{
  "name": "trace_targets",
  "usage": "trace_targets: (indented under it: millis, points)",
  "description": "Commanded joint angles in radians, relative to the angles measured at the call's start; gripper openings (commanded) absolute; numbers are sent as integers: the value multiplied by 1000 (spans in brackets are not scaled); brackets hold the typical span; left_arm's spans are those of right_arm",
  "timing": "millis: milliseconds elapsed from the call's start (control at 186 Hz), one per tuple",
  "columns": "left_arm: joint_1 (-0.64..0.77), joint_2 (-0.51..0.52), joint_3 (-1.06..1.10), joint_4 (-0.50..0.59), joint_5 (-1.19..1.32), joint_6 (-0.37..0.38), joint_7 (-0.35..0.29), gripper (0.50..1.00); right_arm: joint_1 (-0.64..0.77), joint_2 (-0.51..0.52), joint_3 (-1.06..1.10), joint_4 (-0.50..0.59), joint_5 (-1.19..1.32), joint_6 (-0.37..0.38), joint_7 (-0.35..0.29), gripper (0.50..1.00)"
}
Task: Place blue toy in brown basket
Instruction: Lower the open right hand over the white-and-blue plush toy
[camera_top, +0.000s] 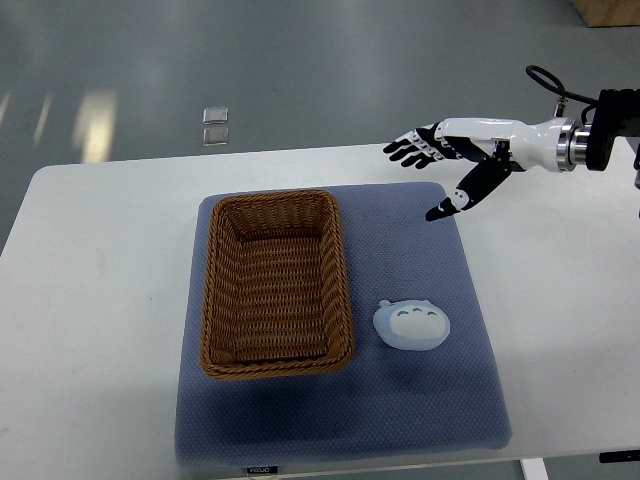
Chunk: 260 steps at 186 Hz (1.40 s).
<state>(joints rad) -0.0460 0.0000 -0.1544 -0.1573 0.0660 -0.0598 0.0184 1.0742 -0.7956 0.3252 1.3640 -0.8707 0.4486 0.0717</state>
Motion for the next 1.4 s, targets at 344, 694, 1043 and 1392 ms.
trace_targets:
  millis: [344, 694, 1043, 1392]
  points:
    - [-11, 0, 1, -1, 2, 0, 0, 1000, 107, -108, -250, 233, -36, -5, -41, 911]
    - [-12, 0, 1, -2, 2, 0, 0, 1000, -33, -42, -247, 222, -54, -94, -39, 909]
    - [-12, 0, 1, 1, 0, 0, 0, 1000, -111, 24, -242, 173, -85, -186, -33, 907]
    - [-12, 0, 2, 1, 1, 0, 0, 1000, -180, 76, -239, 135, -132, -245, -30, 903]
